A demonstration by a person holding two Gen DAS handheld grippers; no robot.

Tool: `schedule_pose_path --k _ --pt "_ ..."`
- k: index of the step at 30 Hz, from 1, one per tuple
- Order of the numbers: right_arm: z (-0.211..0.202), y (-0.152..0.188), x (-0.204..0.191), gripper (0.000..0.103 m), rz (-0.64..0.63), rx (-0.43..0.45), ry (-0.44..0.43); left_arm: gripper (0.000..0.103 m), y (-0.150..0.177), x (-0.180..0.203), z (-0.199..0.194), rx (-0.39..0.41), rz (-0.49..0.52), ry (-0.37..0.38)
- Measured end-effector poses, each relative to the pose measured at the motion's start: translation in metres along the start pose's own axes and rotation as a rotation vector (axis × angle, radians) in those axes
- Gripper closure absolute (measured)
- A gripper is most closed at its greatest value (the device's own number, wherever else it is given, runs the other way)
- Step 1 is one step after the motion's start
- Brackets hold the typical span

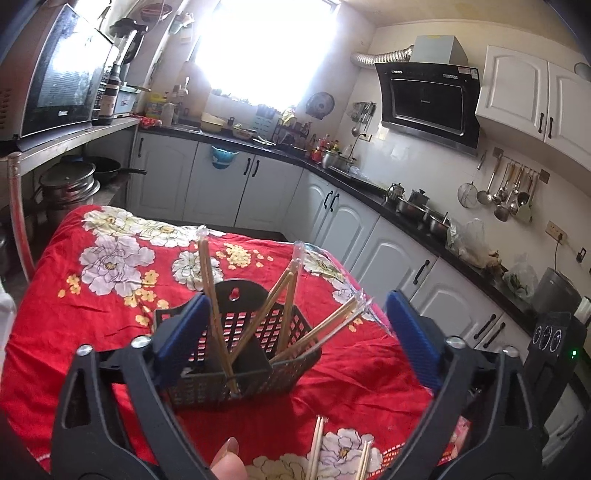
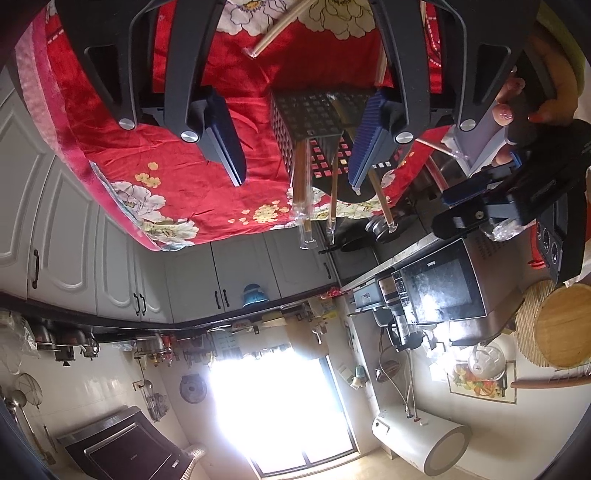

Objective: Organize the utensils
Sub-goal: 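Withdraw both open tools from the basket toward the remaining chopsticks, then lower both open tools over the wooden chopsticks lying on the table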

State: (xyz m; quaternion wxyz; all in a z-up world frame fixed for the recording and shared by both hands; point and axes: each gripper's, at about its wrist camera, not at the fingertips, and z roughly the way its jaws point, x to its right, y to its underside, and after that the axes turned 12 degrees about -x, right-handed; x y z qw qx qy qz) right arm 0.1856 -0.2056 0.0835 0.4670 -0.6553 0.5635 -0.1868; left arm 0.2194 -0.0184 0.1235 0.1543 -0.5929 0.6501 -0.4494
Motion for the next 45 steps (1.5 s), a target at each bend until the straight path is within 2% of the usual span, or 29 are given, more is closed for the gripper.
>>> schedule_pose_path --k 11,21,45 --pt "-0.008 0.013 -0.006 0.044 -0.014 -0.026 -0.005 0.011 0.018 -0.008 -0.014 -0.015 -0.025 0.000" --pt "-0.013 0.027 -0.007 0.044 -0.018 -0.059 -0.009 0.011 0.042 -0.020 -0.023 -0.039 -0.051 -0.029" --pt "-0.009 0.067 0.000 0.039 -0.023 -0.165 0.006 0.011 0.096 -0.041 -0.009 -0.149 -0.104 -0.085"
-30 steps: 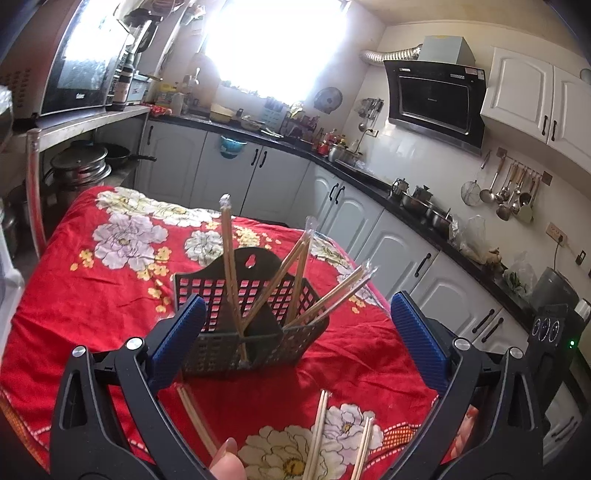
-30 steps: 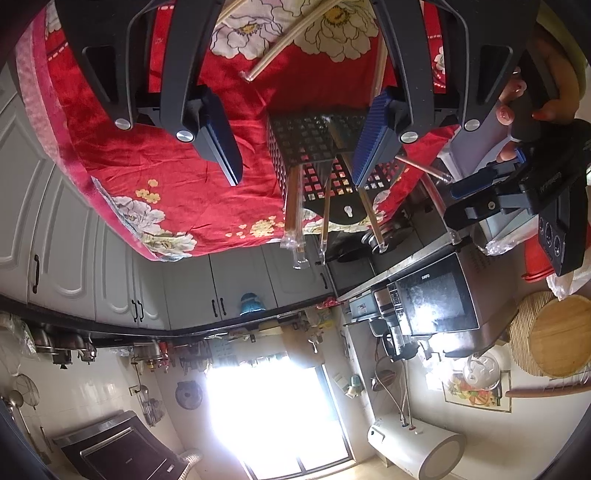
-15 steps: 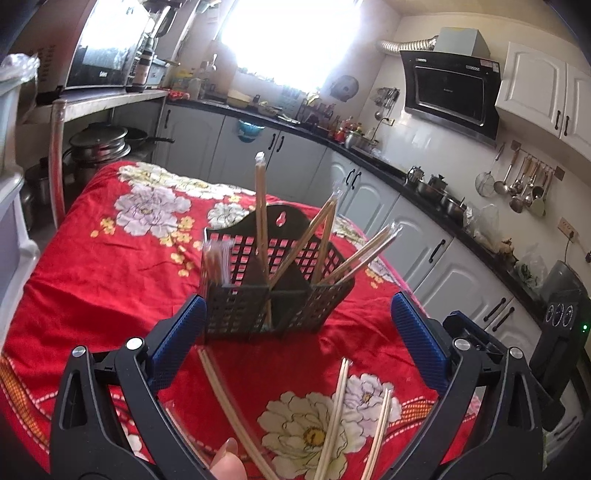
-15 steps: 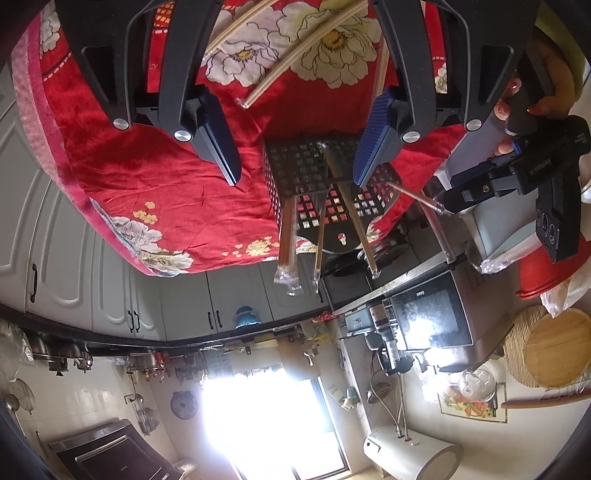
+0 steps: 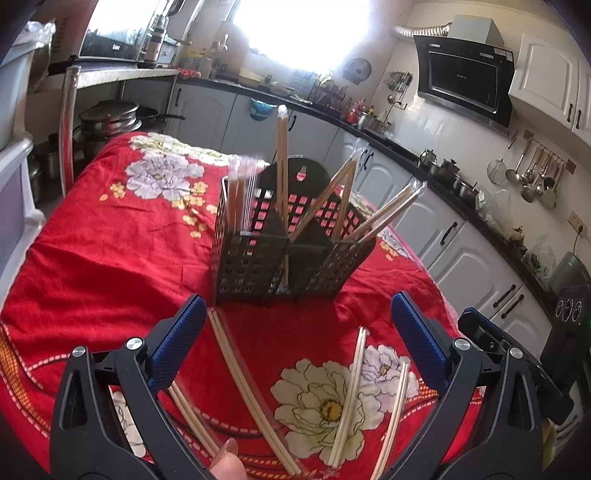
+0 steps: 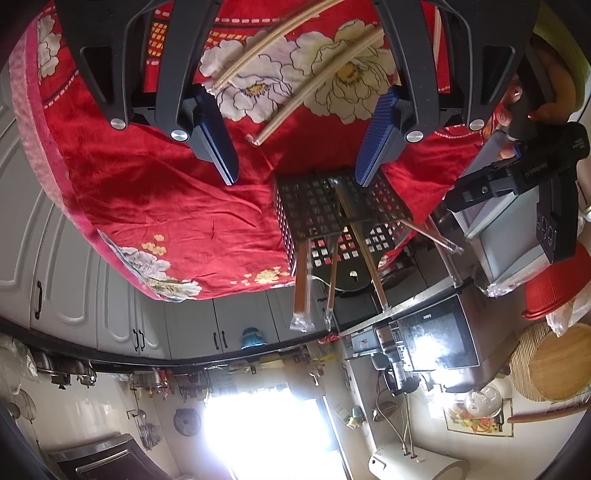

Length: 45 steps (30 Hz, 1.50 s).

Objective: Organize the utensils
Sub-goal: 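Lower both open tools over the wooden chopsticks lying on the table, then close the left tool on a wooden chopstick while the right tool grasps another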

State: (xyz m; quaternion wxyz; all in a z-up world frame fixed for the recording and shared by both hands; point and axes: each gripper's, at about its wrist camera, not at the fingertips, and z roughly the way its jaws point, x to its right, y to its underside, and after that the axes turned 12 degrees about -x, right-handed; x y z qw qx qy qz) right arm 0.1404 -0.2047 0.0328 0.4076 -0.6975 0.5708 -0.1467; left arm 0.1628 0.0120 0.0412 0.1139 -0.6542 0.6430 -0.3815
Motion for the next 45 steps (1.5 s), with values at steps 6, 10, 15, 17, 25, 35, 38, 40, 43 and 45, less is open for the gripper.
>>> schedule_pose_path --k 6,10,15,17,25,35,38,40,43,45 --pt "0.005 0.008 0.000 0.038 -0.001 -0.026 0.002 0.011 0.010 -0.005 0.009 -0.035 -0.010 -0.011" --pt "0.007 0.014 0.001 0.038 0.002 -0.044 0.003 0.011 0.014 -0.007 0.013 -0.055 -0.013 -0.026" --pt "0.011 0.021 0.002 0.038 0.002 -0.068 0.004 0.011 0.019 -0.012 0.021 -0.087 -0.019 -0.036" --pt "0.013 0.024 0.002 0.038 0.001 -0.078 0.004 0.011 0.020 -0.013 0.024 -0.098 -0.022 -0.039" --pt "0.020 0.038 0.009 0.038 0.017 -0.126 0.012 0.011 0.029 -0.020 0.045 -0.176 -0.030 -0.039" --pt "0.034 0.059 0.030 0.038 0.094 -0.205 0.038 0.011 0.035 -0.024 0.073 -0.257 -0.052 -0.012" --pt "0.040 0.062 0.037 0.038 0.124 -0.238 0.041 0.012 0.032 -0.028 0.081 -0.275 -0.070 -0.012" --pt "0.047 0.064 0.040 0.038 0.137 -0.276 0.042 0.015 0.029 -0.031 0.085 -0.281 -0.085 -0.013" --pt "0.056 0.067 0.045 0.038 0.167 -0.315 0.048 0.020 0.023 -0.039 0.091 -0.284 -0.118 -0.014" --pt "0.062 0.067 0.048 0.038 0.184 -0.334 0.052 0.022 0.019 -0.044 0.096 -0.293 -0.141 -0.015"
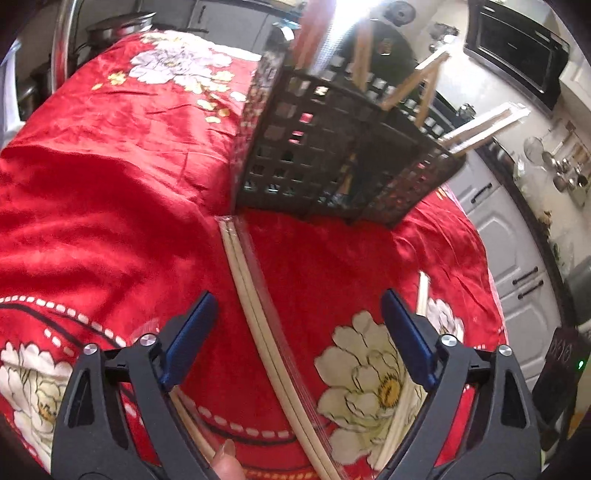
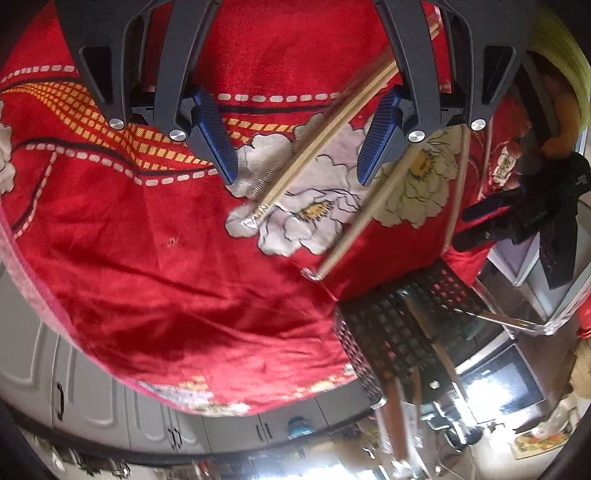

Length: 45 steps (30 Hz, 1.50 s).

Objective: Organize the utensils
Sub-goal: 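Close the left tool on a wooden chopstick while the right tool grasps another, then raise the held chopsticks upright with both tools and carry them above the basket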

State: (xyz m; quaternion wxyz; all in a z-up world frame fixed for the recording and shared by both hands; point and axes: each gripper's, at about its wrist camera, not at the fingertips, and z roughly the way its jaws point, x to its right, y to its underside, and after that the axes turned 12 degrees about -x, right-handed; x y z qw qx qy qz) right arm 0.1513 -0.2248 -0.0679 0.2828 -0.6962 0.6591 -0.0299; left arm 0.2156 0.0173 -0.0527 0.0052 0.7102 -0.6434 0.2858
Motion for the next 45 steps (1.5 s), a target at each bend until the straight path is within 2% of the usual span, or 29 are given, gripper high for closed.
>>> schedule_pose_path --k 9,15,18,23,27,28,30,36,45 --pt "0.011 -0.017 -0.002 0.042 0.031 -0.025 0.021 0.036 -0.025 -0.012 0.013 -0.011 -0.059 -0.028" --pt "0.015 -0.027 0.003 0.049 0.060 -0.027 0.009 0.055 -0.035 -0.019 0.017 0.010 -0.083 -0.072" --pt "0.017 -0.030 0.003 0.055 0.057 -0.031 0.018 0.063 -0.038 -0.019 0.018 0.015 -0.081 -0.093" --pt "0.021 -0.034 0.005 0.076 0.074 -0.026 0.034 0.073 -0.040 -0.020 0.019 0.024 -0.075 -0.117" --pt "0.022 -0.037 0.006 0.083 0.078 -0.025 0.045 0.079 -0.039 -0.022 0.019 0.027 -0.070 -0.128" --pt "0.022 -0.037 0.006 0.088 0.079 -0.024 0.044 0.080 -0.039 -0.022 0.019 0.029 -0.067 -0.129" --pt "0.022 -0.038 0.006 0.089 0.081 -0.028 0.035 0.083 -0.038 -0.022 0.018 0.030 -0.057 -0.136" --pt "0.019 -0.040 0.004 0.092 0.087 -0.026 -0.008 0.090 -0.037 -0.023 0.015 0.023 -0.048 -0.111" --pt "-0.005 -0.044 -0.018 0.093 0.006 0.047 -0.074 0.093 -0.027 -0.012 -0.007 0.047 0.003 -0.017"
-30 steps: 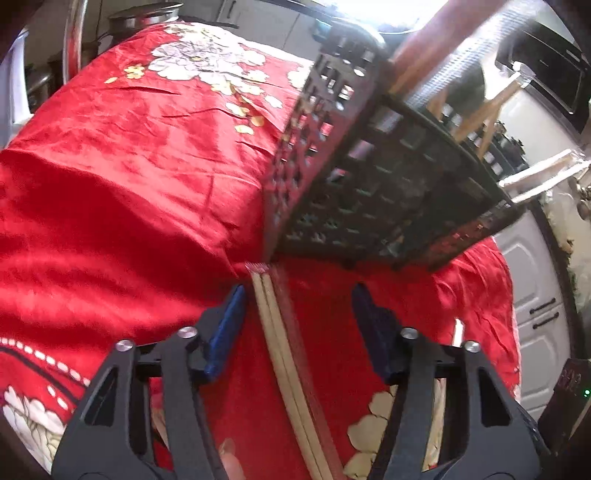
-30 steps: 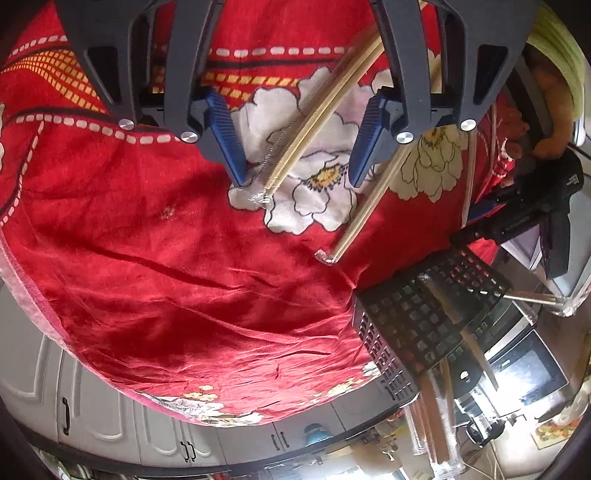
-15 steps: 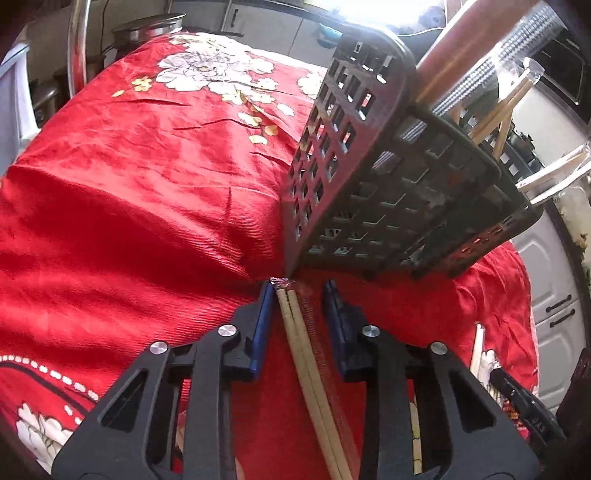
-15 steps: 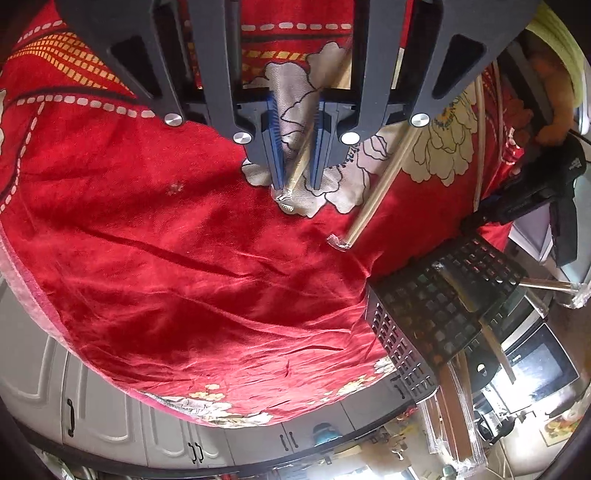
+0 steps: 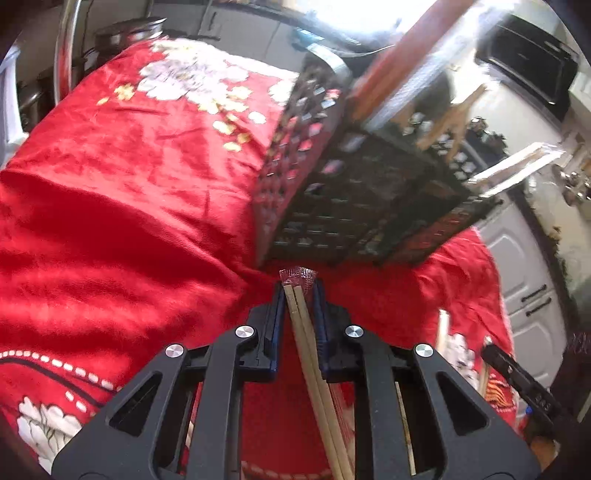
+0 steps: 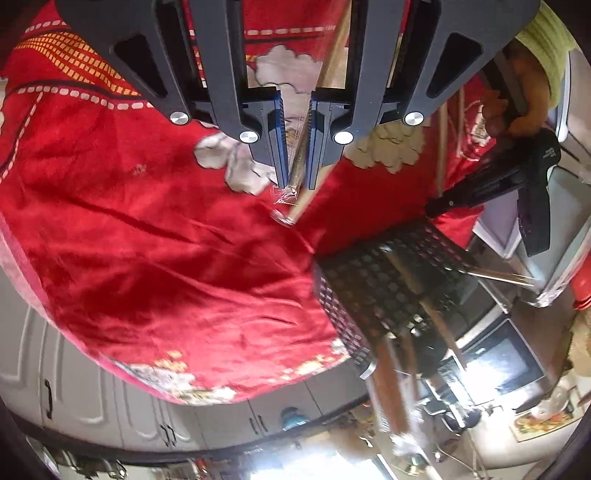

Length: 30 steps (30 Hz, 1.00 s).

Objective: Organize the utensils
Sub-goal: 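Raise the held chopsticks upright with both tools and carry them above the basket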

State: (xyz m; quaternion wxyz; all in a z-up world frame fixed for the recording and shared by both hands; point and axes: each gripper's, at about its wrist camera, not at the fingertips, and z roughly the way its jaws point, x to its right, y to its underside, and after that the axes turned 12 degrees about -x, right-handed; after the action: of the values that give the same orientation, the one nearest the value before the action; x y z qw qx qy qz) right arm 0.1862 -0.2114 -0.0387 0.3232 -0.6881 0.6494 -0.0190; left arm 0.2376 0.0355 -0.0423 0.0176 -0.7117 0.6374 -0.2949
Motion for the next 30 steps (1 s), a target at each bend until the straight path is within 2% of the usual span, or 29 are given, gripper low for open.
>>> schedule_pose_path --k 9,30 --pt "-0.021 -0.005 -0.028 0.095 -0.083 0.062 -0.048 0.094 0.011 0.027 -0.054 0.106 0.097 0.098" --pt "-0.069 -0.012 -0.095 0.097 -0.247 0.208 -0.118 0.097 0.018 0.056 -0.134 0.268 0.199 0.166"
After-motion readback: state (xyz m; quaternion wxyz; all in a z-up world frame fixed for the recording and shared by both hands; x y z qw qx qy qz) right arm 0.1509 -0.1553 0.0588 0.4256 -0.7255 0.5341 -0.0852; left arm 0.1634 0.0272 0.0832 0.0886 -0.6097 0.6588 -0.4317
